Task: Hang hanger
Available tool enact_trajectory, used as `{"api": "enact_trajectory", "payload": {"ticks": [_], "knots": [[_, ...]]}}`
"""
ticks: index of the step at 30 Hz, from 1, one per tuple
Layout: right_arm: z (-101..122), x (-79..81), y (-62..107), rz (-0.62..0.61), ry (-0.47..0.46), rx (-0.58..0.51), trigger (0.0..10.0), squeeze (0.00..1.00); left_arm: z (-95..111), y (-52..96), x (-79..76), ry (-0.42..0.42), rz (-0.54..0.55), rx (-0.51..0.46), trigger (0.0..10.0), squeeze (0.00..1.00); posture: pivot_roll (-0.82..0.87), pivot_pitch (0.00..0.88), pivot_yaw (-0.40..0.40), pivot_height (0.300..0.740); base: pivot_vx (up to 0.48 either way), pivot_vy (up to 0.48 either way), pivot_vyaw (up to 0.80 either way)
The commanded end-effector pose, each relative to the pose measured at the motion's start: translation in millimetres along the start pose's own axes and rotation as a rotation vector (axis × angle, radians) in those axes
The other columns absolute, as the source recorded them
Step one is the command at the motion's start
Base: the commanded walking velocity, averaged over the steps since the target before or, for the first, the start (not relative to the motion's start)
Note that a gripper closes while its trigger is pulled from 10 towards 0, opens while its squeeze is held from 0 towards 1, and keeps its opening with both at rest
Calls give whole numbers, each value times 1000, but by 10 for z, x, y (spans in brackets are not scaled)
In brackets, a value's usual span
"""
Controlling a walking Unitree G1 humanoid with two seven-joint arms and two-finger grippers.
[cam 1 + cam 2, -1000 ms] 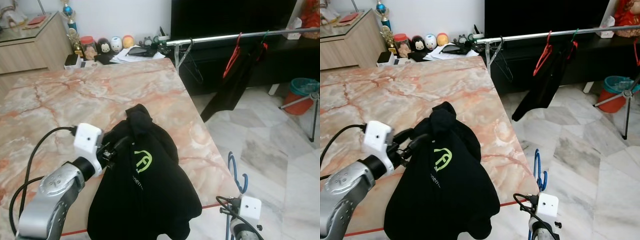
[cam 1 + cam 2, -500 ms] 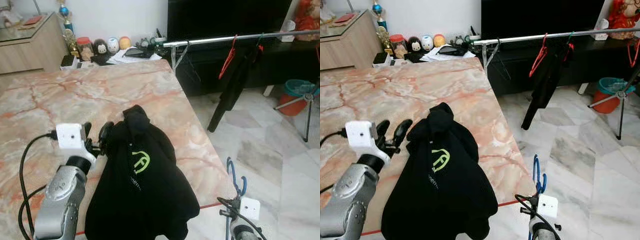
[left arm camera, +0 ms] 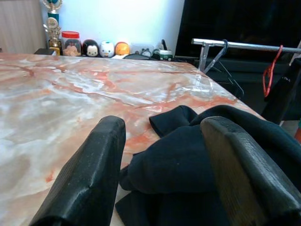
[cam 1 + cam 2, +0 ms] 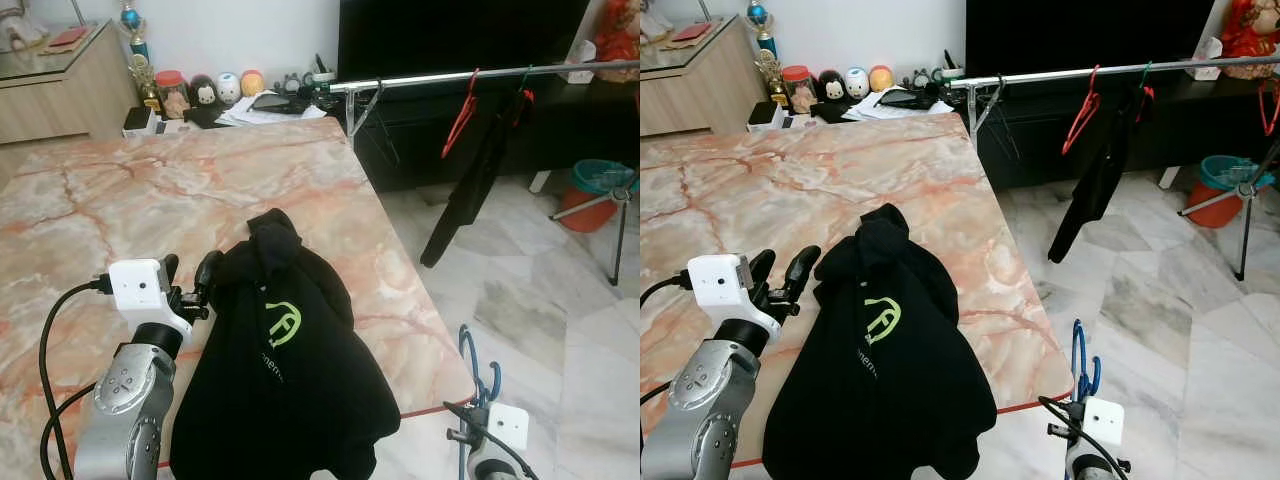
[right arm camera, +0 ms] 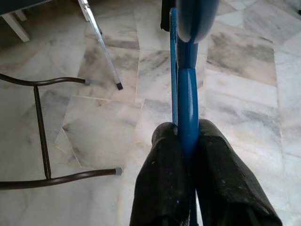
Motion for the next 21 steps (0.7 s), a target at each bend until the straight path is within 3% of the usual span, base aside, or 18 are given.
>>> {"api": "enact_trajectory", "payload": {"ticks": [1, 21], "knots": [[27, 14, -17, 1, -7, -6, 10000, 0, -27, -10, -4, -15, 1, 6, 10000, 0, -123, 0, 23, 740, 0, 0, 0], [74, 75, -28, 15, -9, -28, 10000, 0, -28, -11, -22, -7, -5, -1, 10000, 0, -124, 0, 26, 740, -25, 0, 0]]}}
Point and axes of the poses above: a point about 5 cm out from each wrist's last joint towards the gripper, its own y axis pointing back from the gripper into the wrist, its own z axis along the axis of the wrist's last joint, x = y × z, the point moved 6 cm from there along -y, pointing out of the wrist towards the gripper, and after that the axes turned 3 degrees about -y, right-handed, at the moved point
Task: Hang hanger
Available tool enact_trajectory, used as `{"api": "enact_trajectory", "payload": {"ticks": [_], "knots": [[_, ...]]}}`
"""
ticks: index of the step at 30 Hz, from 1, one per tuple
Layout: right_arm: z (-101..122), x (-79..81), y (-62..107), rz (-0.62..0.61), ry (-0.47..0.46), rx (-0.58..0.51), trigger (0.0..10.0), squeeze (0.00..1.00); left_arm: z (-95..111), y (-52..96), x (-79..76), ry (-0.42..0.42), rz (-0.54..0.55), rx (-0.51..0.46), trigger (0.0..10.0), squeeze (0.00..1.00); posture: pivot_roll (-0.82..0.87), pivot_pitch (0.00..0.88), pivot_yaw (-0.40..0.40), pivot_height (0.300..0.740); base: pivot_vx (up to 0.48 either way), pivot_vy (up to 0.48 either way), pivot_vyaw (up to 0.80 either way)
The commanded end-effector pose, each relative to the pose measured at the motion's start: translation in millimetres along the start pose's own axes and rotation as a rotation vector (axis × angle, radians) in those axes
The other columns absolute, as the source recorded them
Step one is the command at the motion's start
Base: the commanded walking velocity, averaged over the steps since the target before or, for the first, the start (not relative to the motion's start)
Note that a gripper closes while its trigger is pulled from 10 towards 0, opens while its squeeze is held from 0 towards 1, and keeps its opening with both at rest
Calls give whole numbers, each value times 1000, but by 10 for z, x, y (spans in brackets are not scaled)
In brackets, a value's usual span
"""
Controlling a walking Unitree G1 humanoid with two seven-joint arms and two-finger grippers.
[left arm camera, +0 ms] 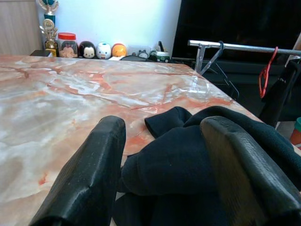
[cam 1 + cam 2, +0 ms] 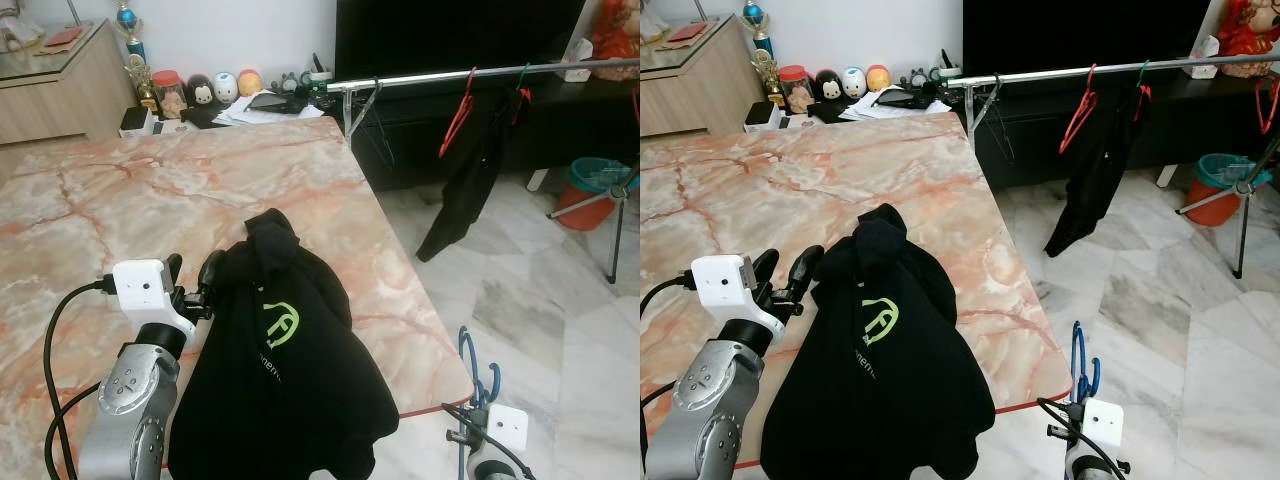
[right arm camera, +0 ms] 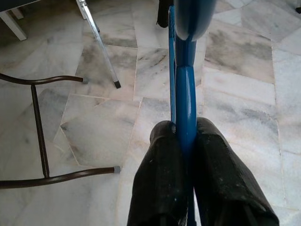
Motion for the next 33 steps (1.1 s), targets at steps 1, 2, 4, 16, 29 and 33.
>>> {"api": "enact_trajectory", "payload": {"ticks": [1, 2, 4, 16, 29, 33], "knots": [[70, 61, -27, 11, -7, -25, 10000, 0, -27, -7, 9, -10, 3, 8, 10000, 0, -124, 0, 26, 740, -270, 0, 0], [70, 61, -27, 11, -7, -25, 10000, 0, -27, -7, 9, -10, 3, 8, 10000, 0, -124, 0, 26, 740, -270, 0, 0], [64, 63, -25, 10, -8, -23, 10000, 0, -23, -10, 9, -11, 3, 7, 10000, 0, -124, 0, 26, 740, -272, 0, 0], [38, 84, -7, 13, -7, -24, 10000, 0, -18, -17, 6, -13, 3, 5, 10000, 0, -120, 0, 24, 740, -263, 0, 0], [101, 91, -37, 13, -7, -37, 10000, 0, -13, -30, 1, -17, 2, 4, 10000, 0, -115, 0, 22, 740, -254, 0, 0], [98, 99, -39, 14, -8, -34, 10000, 0, -12, -28, 6, -18, 4, 3, 10000, 0, -114, 0, 22, 740, -254, 0, 0]]}}
Point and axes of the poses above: a point about 5 cm out from each wrist's last joint towards the gripper, its own y axis pointing back from the gripper into the wrist, its own z axis along the axis of the wrist's last joint, x = y × z, the point moved 6 cm from there along -y, pointing out of the wrist towards the gripper, and after that the axes turned 3 degrees about -y, right-handed, at the moved point
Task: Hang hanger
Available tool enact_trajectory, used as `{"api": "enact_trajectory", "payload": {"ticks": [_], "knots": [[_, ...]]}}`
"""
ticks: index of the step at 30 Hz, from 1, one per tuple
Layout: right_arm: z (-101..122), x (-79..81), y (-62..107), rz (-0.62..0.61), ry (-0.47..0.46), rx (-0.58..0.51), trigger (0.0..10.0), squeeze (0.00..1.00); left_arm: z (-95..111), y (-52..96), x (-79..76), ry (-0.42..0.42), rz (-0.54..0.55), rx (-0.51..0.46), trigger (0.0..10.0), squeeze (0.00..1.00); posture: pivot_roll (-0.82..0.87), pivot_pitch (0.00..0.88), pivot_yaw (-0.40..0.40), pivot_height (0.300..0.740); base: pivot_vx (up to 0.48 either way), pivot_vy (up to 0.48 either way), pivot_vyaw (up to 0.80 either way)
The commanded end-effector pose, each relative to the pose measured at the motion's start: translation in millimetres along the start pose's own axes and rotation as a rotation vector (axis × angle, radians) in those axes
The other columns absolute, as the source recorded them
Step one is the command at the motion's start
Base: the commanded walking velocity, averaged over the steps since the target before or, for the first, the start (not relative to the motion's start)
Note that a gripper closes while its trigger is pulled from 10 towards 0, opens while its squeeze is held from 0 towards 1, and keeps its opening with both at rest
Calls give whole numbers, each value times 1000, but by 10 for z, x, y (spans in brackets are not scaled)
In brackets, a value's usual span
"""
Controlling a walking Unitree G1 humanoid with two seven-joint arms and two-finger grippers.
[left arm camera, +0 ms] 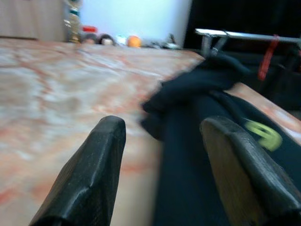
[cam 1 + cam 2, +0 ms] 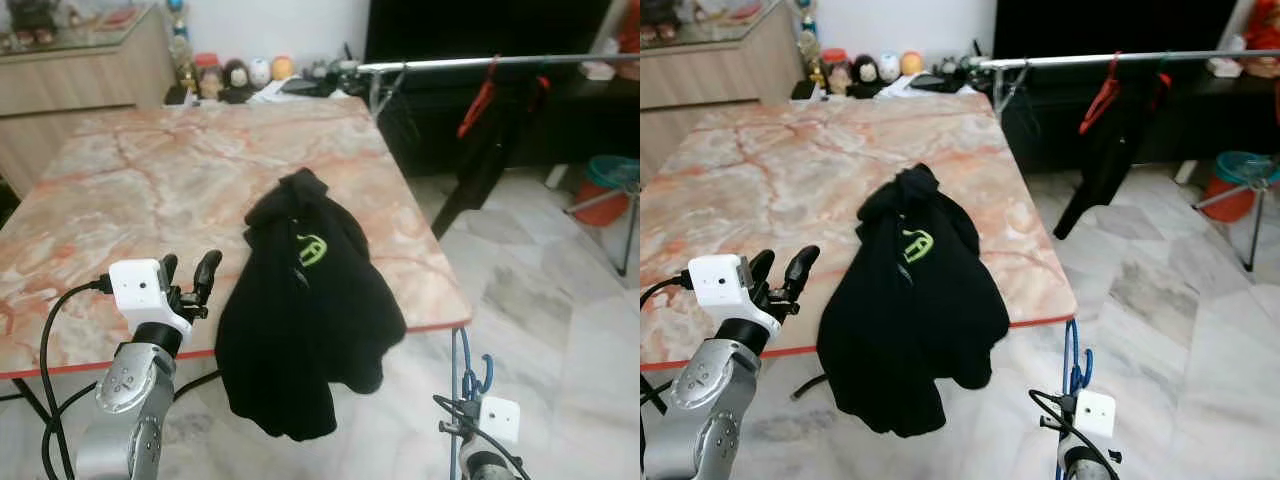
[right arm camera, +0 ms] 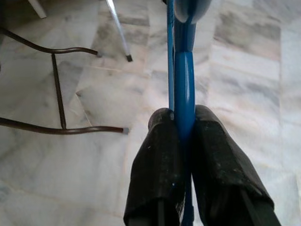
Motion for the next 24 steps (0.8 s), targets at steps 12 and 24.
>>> {"api": "enact_trajectory", "payload": {"ticks": [12, 24], "knots": [[13, 21, 4, -1, -2, -11, 10000, 0, 25, 0, 33, -24, 9, -5, 10000, 0, -112, 0, 23, 740, -251, 0, 0], [36, 52, -4, 8, 7, -18, 10000, 0, -244, -33, 169, -87, 41, 108, 10000, 0, -116, 0, 27, 740, -103, 0, 0]]}}
Point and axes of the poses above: a point about 5 cm out from each wrist's last joint towards the gripper, its own y axis pointing back from the gripper into the wrist, its own z axis along the axis of the wrist's last joint, x = y × z, the point moved 6 cm from there along -y, pointing out of the wrist towards the gripper, and after that the axes turned 3 degrees about -y, right-handed, at the moved point
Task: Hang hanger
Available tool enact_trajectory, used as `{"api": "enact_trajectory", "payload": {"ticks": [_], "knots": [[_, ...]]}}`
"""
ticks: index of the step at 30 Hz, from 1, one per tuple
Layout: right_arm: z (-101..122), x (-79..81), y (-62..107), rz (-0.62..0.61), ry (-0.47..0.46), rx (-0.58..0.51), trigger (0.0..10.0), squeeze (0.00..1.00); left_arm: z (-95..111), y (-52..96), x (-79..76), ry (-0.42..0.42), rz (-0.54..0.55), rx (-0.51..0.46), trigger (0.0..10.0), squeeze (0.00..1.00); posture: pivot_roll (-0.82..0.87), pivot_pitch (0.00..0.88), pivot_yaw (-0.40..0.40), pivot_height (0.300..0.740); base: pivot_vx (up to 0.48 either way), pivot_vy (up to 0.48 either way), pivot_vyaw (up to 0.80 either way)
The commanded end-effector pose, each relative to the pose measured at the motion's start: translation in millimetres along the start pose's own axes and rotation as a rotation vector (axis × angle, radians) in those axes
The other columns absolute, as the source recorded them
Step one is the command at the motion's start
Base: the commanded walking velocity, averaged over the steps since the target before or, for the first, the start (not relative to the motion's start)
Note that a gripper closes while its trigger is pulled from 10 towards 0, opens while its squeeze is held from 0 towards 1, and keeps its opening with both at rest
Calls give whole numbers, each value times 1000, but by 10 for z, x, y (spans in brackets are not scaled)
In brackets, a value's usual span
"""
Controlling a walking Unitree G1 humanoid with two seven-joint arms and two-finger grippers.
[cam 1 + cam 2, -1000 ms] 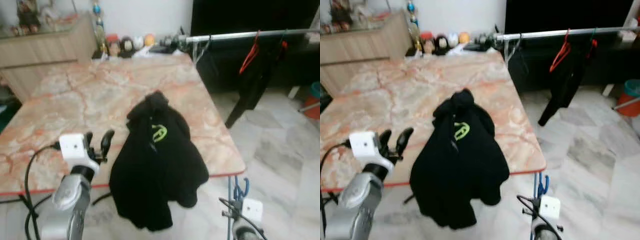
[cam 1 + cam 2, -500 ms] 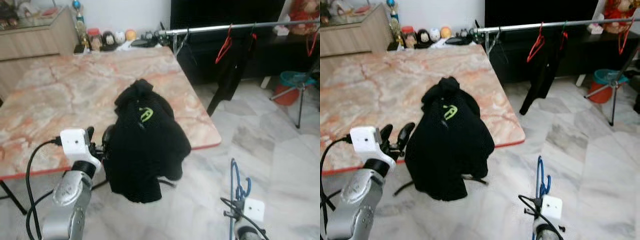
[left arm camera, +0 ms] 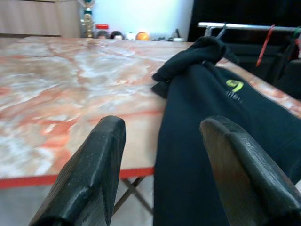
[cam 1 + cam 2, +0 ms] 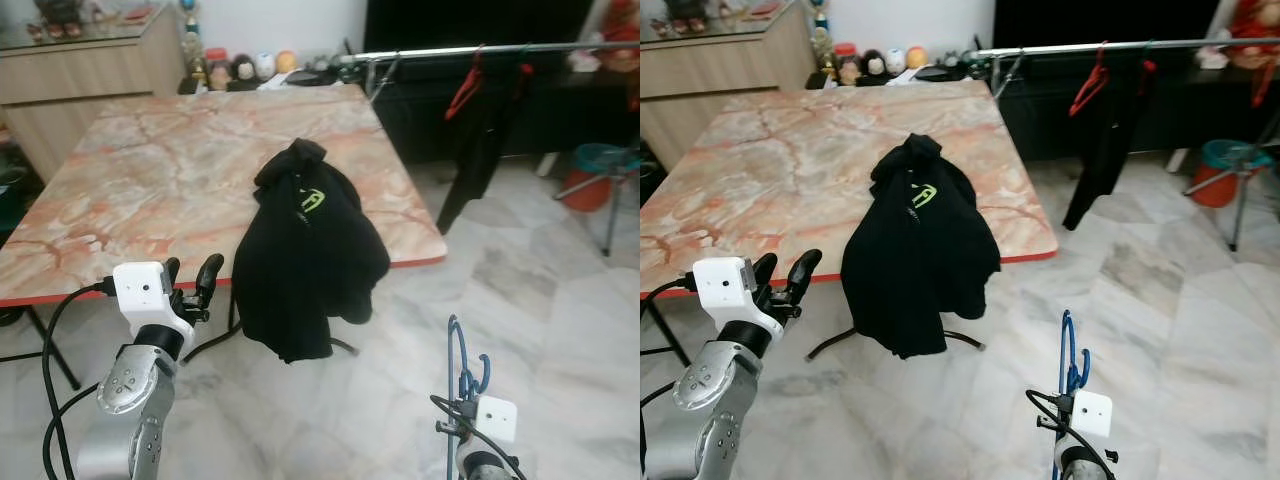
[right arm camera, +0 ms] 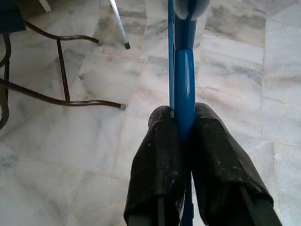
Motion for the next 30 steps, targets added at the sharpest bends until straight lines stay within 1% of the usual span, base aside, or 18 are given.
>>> {"api": "enact_trajectory", "payload": {"ticks": [1, 2, 3, 4, 5, 7, 8, 9, 14, 15, 16, 18, 20, 21, 22, 25, 26, 30], "knots": [[92, 22, -42, 8, 12, -23, 10000, 0, -174, 2, 71, -26, 27, 71, 10000, 0, -116, 0, 27, 740, 0, 0, 0], [88, 17, -48, 2, 11, -17, 10000, 0, -318, -3, 121, -35, 35, 119, 10000, 0, -116, 0, 30, 740, 0, 0, 0], [86, 16, -49, 0, 11, -15, 10000, 0, -364, -2, 132, -39, 32, 134, 10000, 0, -116, 0, 30, 740, 0, 0, 0], [84, 20, -55, -2, 13, -9, 10000, 0, -574, 13, 167, -63, 18, 209, 10000, 0, -118, 0, 31, 740, 0, 0, 0], [83, 24, -57, -2, 14, -7, 10000, 0, -682, 31, 189, -70, 14, 245, 10000, 0, -118, 0, 33, 740, 0, 0, 0], [83, 30, -60, -3, 14, -5, 10000, 0, -774, 50, 210, -74, 11, 275, 10000, 0, -119, 0, 34, 740, 0, 0, 0], [83, 39, -63, -3, 16, -2, 10000, 0, -916, 86, 237, -84, 7, 322, 10000, 0, -121, 0, 35, 740, 0, 0, 0], [86, 49, -70, -4, 17, 0, 10000, 0, -1092, 130, 240, -95, -10, 387, 10000, 0, -120, 0, 39, 740, 0, 0, 0], [129, 88, -93, -3, 15, -8, 10000, 0, -1498, 229, 203, -122, -63, 529, 10000, 0, -125, 0, 46, 740, 0, 0, 0], [160, 102, -103, -5, 11, -19, 10000, 0, -1659, 276, 182, -141, -87, 586, 10000, 0, -127, 0, 46, 740, 0, 0, 0], [160, 102, -103, -5, 11, -19, 10000, 0, -1659, 276, 182, -141, -87, 586, 10000, 0, -127, 0, 46, 740, 0, 0, 0], [200, 127, -114, -4, 8, -33, 10000, 0, -1893, 372, 200, -156, -84, 682, 10000, 0, -134, 0, 46, 740, 0, 0, 0], [206, 133, -116, -3, 8, -35, 10000, 0, -1958, 409, 215, -156, -71, 713, 10000, 0, -136, 0, 44, 740, 0, 0, 0], [212, 143, -119, -2, 8, -36, 10000, 0, -2078, 492, 229, -159, -56, 766, 10000, 0, -135, 0, 42, 740, 0, 0, 0], [213, 147, -119, -1, 8, -36, 10000, 0, -2127, 530, 229, -162, -54, 786, 10000, 0, -135, 0, 42, 740, 0, 0, 0], [205, 140, -119, -2, 8, -32, 10000, 0, -2334, 753, 201, -182, -56, 883, 10000, 0, -136, 0, 39, 740, 0, 0, 0], [205, 140, -119, -2, 8, -32, 10000, 0, -2334, 753, 201, -182, -56, 883, 10000, 0, -136, 0, 39, 740, 0, 0, 0], [177, 122, -107, -2, 6, -25, 10000, 0, -2505, 1013, 260, -159, 29, 976, 10000, 0, -149, 0, 47, 740, 0, 0, 0]]}}
Point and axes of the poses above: a point about 5 cm out from each wrist's last joint towards the gripper, its own y axis pointing back from the gripper into the wrist, its own z axis along the axis of the wrist's last joint, x = y × z, the point moved 6 cm from there along -y, pointing out of the wrist towards the gripper, and after that the axes turned 3 degrees about -y, right-handed, at the moved point
